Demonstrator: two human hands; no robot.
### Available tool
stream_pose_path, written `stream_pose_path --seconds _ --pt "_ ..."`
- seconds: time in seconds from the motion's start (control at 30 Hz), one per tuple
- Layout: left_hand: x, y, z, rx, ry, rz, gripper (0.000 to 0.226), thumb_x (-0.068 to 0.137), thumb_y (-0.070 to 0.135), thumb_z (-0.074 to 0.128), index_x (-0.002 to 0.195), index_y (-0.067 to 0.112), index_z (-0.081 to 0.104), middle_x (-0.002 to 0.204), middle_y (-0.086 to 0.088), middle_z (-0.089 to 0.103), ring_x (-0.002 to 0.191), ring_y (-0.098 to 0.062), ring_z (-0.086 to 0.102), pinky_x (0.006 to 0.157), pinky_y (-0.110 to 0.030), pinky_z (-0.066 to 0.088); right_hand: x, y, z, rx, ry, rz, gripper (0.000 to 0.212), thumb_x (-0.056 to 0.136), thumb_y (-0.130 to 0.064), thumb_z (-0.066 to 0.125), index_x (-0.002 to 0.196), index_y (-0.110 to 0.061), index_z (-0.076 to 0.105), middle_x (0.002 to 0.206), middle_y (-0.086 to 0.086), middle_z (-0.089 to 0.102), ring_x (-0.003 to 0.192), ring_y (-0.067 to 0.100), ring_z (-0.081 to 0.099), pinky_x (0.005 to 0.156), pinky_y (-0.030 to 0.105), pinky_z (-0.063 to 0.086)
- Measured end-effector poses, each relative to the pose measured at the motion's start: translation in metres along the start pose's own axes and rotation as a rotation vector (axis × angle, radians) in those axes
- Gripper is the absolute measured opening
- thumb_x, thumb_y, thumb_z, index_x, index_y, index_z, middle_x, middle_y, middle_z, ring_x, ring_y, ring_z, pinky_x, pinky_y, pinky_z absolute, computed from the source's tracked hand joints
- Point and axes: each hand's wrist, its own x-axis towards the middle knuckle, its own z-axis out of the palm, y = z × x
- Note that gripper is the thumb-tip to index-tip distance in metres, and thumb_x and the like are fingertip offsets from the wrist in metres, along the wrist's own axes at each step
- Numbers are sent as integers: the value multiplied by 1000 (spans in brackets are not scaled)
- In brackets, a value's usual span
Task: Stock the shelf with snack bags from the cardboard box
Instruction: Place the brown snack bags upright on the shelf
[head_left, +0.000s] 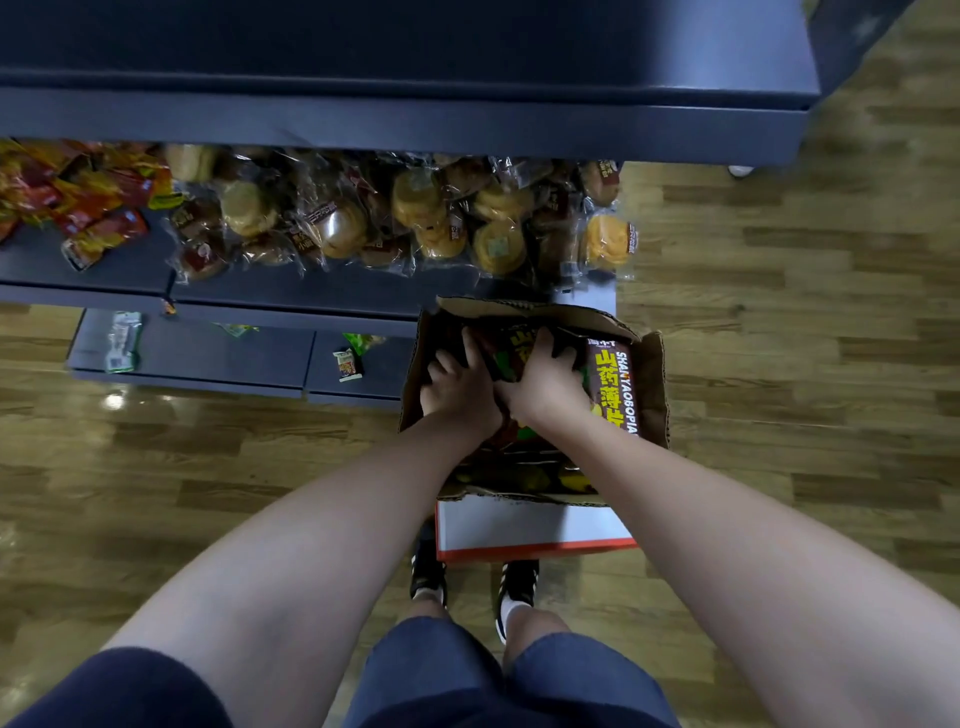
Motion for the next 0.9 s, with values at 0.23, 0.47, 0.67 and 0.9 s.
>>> stream_pose_path --seconds 0.23,0.47,0.67,0.9 --pt "7 9 -9 18 -31 -58 94 89 40 58 149 24 -13 152 -19 11 132 -42 28 100 -50 36 5 16 -25 171 -39 -103 71 81 -33 65 140 -16 30 121 11 59 111 30 56 94 35 46" --pt "-7 -4 -26 -124 37 36 100 87 32 62 149 12 -14 140 -28 31 125 -40 42 99 -43 40 -6 28 -57 405 -104 -162 64 87 -34 65 141 -18 36 122 -2 52 111 16 49 89 26 37" --pt "-26 -36 -43 -398 135 140 95 74 36 72 145 13 13 132 -15 46 121 -34 47 96 -49 45 -26 23 -78 532 -85 -152 31 91 -32 59 117 -22 46 111 4 58 99 21 55 84 29 43" --pt "-63 -68 -67 -711 326 273 68 84 16 66 137 15 23 117 -5 58 108 -29 58 72 -31 43 -48 -1 -99 595 -42 -252 52 90 -36 61 134 -15 44 121 5 59 106 21 57 85 30 43"
